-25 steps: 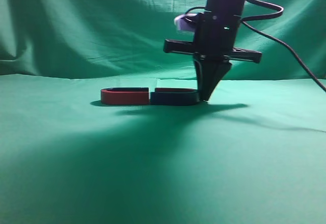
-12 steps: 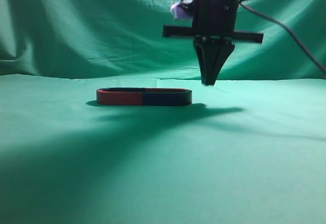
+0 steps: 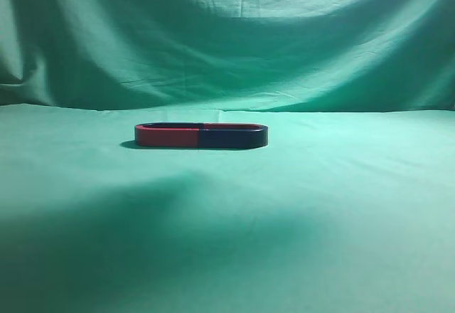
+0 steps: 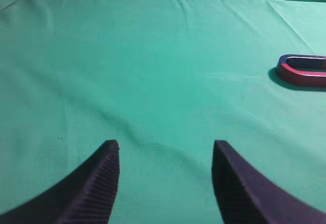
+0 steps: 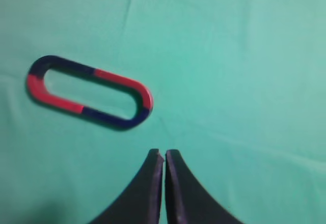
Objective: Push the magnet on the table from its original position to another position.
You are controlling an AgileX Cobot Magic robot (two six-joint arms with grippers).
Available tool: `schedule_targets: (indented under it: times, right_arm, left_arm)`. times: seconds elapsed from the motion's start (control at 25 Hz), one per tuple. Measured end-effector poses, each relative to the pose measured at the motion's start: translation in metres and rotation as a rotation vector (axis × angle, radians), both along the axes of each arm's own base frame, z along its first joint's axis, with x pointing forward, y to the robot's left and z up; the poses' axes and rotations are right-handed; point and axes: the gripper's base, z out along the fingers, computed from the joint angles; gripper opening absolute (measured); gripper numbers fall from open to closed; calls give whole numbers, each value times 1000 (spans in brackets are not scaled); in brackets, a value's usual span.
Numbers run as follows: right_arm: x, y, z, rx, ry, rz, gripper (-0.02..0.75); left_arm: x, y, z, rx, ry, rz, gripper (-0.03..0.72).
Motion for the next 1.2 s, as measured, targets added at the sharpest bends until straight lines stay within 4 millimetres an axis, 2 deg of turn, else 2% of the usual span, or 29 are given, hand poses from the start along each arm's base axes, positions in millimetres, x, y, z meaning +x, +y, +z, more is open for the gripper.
schedule_targets:
  times: [0.12, 0.28, 0.48, 0.92, 1.08, 1.2]
  right_arm:
    - [-36, -18, 27, 21, -29, -14, 0]
    - [-83, -40, 41, 30, -37, -24, 0]
    - [-138, -67, 27, 40, -44, -37, 0]
    - [-248, -120, -5, 239, -392, -52, 0]
    - [-279, -134, -10, 281, -464, -49, 0]
    - [-292, -141, -13, 285, -542, -26, 0]
  left_arm:
    - [0, 0, 0, 0, 0, 0, 372]
    - [0, 0, 0, 0, 0, 0, 372]
    - [0, 0, 0, 0, 0, 0, 372]
    - [0, 0, 0, 0, 0, 0, 372]
    - [0, 0, 0, 0, 0, 0, 372]
    - [0, 0, 0, 0, 0, 0, 372]
